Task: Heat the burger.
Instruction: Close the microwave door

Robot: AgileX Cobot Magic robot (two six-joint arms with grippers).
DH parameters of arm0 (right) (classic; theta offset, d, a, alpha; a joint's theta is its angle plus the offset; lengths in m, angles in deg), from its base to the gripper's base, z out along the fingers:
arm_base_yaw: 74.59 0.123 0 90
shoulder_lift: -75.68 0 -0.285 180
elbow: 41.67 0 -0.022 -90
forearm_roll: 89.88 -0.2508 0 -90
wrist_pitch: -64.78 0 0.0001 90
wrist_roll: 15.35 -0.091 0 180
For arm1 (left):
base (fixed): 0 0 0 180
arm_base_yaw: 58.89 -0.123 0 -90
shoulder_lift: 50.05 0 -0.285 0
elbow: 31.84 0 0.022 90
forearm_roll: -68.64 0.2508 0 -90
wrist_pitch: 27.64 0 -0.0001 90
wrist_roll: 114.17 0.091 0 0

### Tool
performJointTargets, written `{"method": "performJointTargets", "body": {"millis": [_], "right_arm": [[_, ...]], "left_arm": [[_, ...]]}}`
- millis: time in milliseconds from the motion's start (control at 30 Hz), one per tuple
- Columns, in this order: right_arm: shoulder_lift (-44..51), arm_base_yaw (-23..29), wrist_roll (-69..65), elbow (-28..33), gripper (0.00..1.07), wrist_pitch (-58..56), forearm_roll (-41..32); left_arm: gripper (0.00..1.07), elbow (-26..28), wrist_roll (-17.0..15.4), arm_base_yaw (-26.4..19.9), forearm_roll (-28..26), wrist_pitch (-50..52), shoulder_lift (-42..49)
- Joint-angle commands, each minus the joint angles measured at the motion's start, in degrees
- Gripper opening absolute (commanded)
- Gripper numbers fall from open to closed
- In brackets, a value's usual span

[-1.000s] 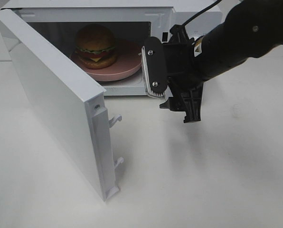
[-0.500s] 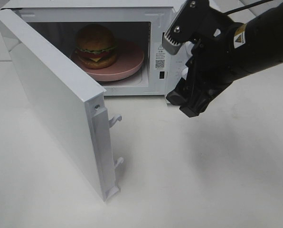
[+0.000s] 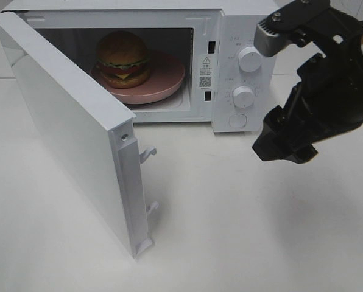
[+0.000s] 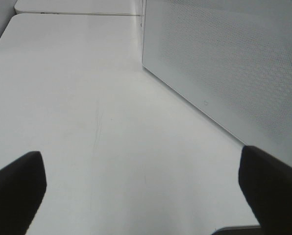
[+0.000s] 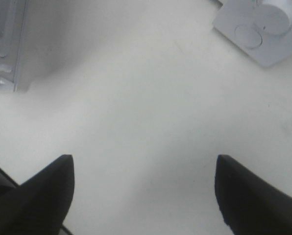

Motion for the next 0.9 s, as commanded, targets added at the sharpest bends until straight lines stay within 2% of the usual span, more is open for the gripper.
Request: {"method": "performJointTargets", "body": {"millis": [33,233,733,767,800,867,900], "right_arm": [[3.2,-0.2,-2.7,0.4,0.76,-5.6,0.3],[8.1,-0.2,-4.4,0.4,0.76,-13.8,-0.2],[19.7,-0.8,-4.8,1.3,0.76,-20.5,0.3],[21.8,-3.1,-4.8,2.7,0.76,-20.6,-0.3],[21.8,-3.1,-4.8,2.7,0.76,-20.6,-0.3],[25.8,-8.5,-5.5,4.8,0.76,-20.7,-0.4],[25.8,-8.5,-5.5,4.8,0.76,-20.7,-0.4]], "left_arm": [[1.0,0.1,-0.3,0.1,-0.1,0.8,0.9],[1.0,0.1,-0.3,0.1,-0.1,0.8,0.9],[1.0,0.1,-0.3,0.1,-0.1,0.8,0.9],[1.0,0.1,-0.3,0.1,-0.1,0.8,0.9],[1.0,0.1,-0.3,0.1,-0.1,0.8,0.9],[1.0,0.1,-0.3,0.1,-0.1,0.8,0.9],[1.0,0.1,-0.3,0.1,-0.1,0.8,0.9]]}}
